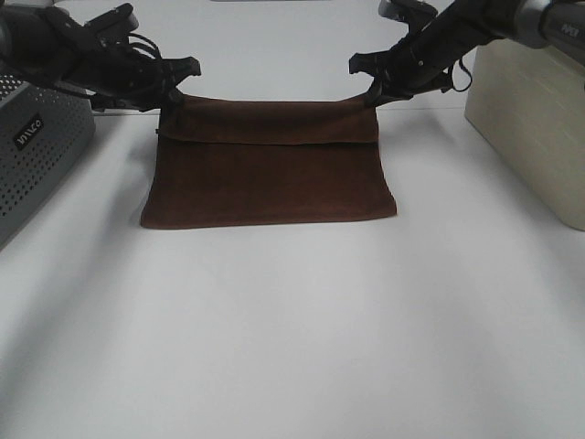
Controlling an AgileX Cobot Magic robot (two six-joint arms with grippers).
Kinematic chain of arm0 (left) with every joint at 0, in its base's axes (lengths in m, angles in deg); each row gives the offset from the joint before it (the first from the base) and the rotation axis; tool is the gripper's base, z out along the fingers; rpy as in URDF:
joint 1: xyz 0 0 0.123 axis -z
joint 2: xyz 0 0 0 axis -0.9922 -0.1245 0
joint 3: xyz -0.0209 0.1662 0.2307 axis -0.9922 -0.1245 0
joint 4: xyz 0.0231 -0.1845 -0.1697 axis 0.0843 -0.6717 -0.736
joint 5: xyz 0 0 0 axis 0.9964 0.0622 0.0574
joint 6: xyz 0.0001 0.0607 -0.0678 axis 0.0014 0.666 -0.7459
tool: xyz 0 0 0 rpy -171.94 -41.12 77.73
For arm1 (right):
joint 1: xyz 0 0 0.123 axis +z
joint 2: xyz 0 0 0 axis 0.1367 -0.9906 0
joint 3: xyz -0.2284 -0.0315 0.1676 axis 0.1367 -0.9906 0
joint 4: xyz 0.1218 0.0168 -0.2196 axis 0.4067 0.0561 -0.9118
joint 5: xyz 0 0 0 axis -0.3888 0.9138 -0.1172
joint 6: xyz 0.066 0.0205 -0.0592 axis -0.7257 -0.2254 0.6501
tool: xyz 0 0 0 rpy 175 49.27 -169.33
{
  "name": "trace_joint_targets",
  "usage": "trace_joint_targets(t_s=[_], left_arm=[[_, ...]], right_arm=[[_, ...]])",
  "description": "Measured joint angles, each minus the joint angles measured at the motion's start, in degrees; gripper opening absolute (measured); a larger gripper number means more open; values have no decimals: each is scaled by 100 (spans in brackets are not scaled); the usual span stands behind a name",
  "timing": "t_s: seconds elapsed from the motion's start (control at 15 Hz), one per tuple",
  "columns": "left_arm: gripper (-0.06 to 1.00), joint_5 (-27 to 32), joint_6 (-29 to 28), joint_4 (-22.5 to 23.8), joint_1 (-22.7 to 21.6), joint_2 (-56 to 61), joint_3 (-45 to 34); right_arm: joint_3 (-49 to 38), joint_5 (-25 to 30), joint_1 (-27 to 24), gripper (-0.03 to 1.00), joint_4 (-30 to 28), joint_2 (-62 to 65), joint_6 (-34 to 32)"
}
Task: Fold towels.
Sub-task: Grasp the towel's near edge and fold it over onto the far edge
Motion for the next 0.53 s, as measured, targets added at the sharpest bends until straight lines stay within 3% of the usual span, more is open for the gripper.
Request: trace_joint_targets(t_s=[0.13, 0.2, 0.27, 0.33, 0.47, 0.53], left_arm=[[4, -286, 0, 0, 0, -212, 23], [10, -332, 6, 0, 0, -275, 23], [21, -350, 92, 0, 0, -298, 23], [37, -355, 206, 0, 0, -298, 40], [79, -315, 321, 11, 0, -286, 57], [90, -172, 327, 52, 0, -258, 57]], right_arm=[[34, -401, 0, 0, -17, -269, 0], [40, -498, 0, 5, -17, -304, 0], [40, -521, 0, 17, -17, -304, 0], [46, -561, 0, 37, -17, -304, 0], [57, -510, 0, 72, -17, -304, 0], [57, -361, 0, 80, -46, -264, 0]])
